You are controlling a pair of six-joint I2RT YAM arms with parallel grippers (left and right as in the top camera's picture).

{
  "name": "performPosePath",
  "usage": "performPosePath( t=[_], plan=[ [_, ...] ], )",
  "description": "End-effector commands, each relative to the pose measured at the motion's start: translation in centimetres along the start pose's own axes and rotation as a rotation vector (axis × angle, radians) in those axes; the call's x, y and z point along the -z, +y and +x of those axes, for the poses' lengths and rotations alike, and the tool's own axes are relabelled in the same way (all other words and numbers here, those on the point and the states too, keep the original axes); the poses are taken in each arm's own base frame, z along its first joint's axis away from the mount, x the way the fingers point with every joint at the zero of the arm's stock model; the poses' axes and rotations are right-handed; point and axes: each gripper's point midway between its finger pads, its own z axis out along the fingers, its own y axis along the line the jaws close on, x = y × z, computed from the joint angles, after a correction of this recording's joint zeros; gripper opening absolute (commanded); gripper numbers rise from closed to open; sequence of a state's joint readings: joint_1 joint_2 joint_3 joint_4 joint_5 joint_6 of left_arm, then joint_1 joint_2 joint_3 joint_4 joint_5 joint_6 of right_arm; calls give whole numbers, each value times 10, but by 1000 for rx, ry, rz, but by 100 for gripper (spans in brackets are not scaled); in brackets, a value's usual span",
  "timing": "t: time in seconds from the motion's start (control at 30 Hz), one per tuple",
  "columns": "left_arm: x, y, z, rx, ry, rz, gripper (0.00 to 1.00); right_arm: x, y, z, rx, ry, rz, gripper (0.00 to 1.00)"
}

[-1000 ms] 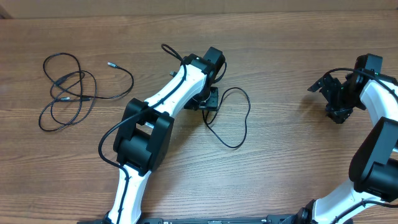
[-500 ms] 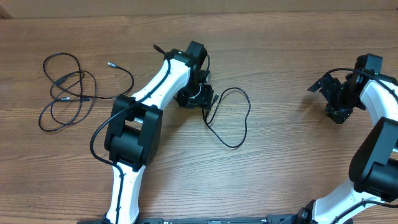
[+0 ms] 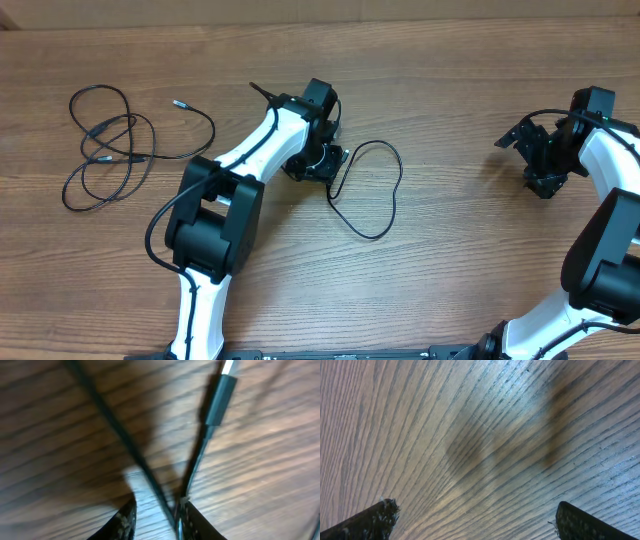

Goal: Untangle cables
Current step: 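Grasp the remaining black cable near its connector with the left gripper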

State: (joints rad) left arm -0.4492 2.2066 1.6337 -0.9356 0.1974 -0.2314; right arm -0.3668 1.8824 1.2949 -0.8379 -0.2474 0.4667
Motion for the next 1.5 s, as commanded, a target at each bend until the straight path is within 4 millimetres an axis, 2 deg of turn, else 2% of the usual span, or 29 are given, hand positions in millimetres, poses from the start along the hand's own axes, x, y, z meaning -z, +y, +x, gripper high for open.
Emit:
performPosePath(
  t=[0.0, 0.13, 0.27, 0.47, 0.57, 0.7, 0.93, 1.17, 1.3, 1.47],
  plan=[
    [-24, 45, 17, 102, 46, -226, 33, 10, 6, -7, 14, -31, -19, 100],
    [-23, 48, 19, 141, 43, -249, 39, 10, 6, -7, 14, -31, -19, 100],
    [-14, 48, 19, 138, 60, -257, 39, 10, 6, -7, 15, -31, -19, 100],
    [20, 43, -4, 150, 21, -246, 42, 10, 6, -7, 14, -31, -19, 100],
    [28, 38, -13, 148, -6, -235, 48, 10, 6, -7, 15, -31, -19, 100],
    [27, 36, -13, 152, -4, -223, 49, 10, 6, -7, 14, -31, -19, 100],
    [22, 9, -10, 93, 30, -77, 48, 10, 6, -7, 14, -31, -19, 100],
    [18, 9, -4, 55, 37, -125, 51, 10, 6, -7, 14, -31, -19, 100],
    [9, 7, 0, 32, 37, -155, 51, 10, 6, -7, 14, -31, -19, 100],
    [-5, 21, 7, 41, 20, -261, 57, 10, 6, -7, 15, -31, -19, 100]
  ],
)
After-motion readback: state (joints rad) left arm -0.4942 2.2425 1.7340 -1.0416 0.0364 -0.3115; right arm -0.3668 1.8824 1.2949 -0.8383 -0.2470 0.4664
